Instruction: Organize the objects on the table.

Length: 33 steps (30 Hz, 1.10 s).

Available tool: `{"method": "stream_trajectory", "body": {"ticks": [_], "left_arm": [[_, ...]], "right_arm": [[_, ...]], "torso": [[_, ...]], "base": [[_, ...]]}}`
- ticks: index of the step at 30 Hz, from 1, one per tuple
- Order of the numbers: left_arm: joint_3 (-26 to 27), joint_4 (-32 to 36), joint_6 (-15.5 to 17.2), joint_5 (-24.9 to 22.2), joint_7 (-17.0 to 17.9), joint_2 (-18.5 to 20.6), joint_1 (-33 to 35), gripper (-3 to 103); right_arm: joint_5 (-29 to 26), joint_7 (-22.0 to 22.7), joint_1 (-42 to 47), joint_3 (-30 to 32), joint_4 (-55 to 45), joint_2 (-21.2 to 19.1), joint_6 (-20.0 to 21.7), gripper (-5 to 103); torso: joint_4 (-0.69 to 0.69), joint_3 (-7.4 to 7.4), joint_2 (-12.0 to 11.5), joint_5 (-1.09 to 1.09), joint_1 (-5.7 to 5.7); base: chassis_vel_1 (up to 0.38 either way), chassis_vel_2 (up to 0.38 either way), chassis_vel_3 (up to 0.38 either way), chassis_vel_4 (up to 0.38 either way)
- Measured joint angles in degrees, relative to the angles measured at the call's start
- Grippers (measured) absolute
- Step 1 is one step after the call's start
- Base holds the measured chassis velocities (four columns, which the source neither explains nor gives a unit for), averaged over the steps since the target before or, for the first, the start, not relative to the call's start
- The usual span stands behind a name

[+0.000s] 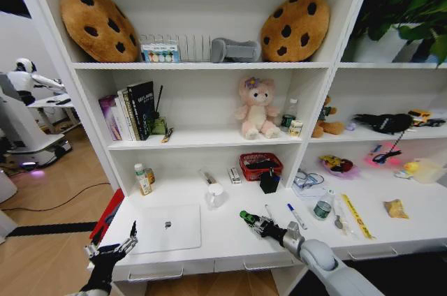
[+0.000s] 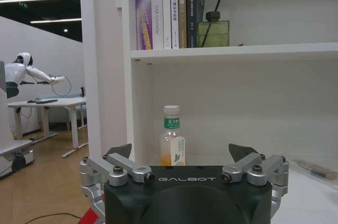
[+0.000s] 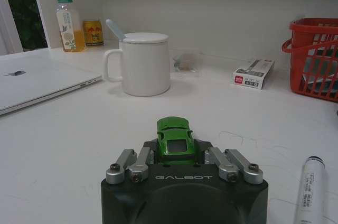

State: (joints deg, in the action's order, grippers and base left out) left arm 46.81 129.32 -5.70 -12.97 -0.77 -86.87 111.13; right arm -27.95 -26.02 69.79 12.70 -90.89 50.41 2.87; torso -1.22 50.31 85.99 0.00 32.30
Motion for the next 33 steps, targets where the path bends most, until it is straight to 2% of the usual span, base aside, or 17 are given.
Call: {"method": "stream_trajectory", "body": {"ticks": [11,14,19,24,28,33], "left_arm": [[-0.3,-0.1,0.0,0.1,-0.1,-0.1,0.0,100],[-0.5,-0.2,-0.1,0.2,-0.1,0.0,-0.1,100],[-0.7,-0.2,-0.2,0.2,-0.2,0.0,-0.2,100],[-1.3,-0.2,-0.2,0.7,-0.2,0.0,-0.3,100],[-1.5,-0.2,-0.5,1.1,-0.2,-0.2,-0.1,100],[-1.5,-0.4,-0.7,1.6,-0.2,-0.4,0.1,100]], "right_arm": [[-2.7,0.5,3.3,4.5,-6.1,-1.2,-0.2,36],[-4.8,-0.3,6.8,9.1,-11.7,-3.3,-0.9,36],[-8.5,-0.8,7.8,13.6,-16.6,-6.6,-0.5,36],[-16.8,0.2,3.4,16.8,-21.8,-11.9,2.1,36],[-23.4,1.0,-2.7,17.1,-23.7,-16.5,3.8,36],[-26.2,1.2,-10.0,13.6,-22.3,-18.8,4.6,36]], "torso": [[0.00,0.00,0.0,0.00,0.00],[-0.01,0.00,0.0,0.00,0.00],[-0.01,0.00,0.0,0.00,0.00],[0.02,0.00,0.0,0.00,0.00],[-0.01,0.00,0.0,-0.01,0.00],[-0.01,0.00,0.0,0.00,0.00]], "base": [[0.000,0.000,0.000,0.000],[0.000,0.000,0.000,0.000],[0.000,0.000,0.000,0.000],[0.000,0.000,0.000,0.000],[0.000,0.000,0.000,0.000],[0.000,0.000,0.000,0.000]]}}
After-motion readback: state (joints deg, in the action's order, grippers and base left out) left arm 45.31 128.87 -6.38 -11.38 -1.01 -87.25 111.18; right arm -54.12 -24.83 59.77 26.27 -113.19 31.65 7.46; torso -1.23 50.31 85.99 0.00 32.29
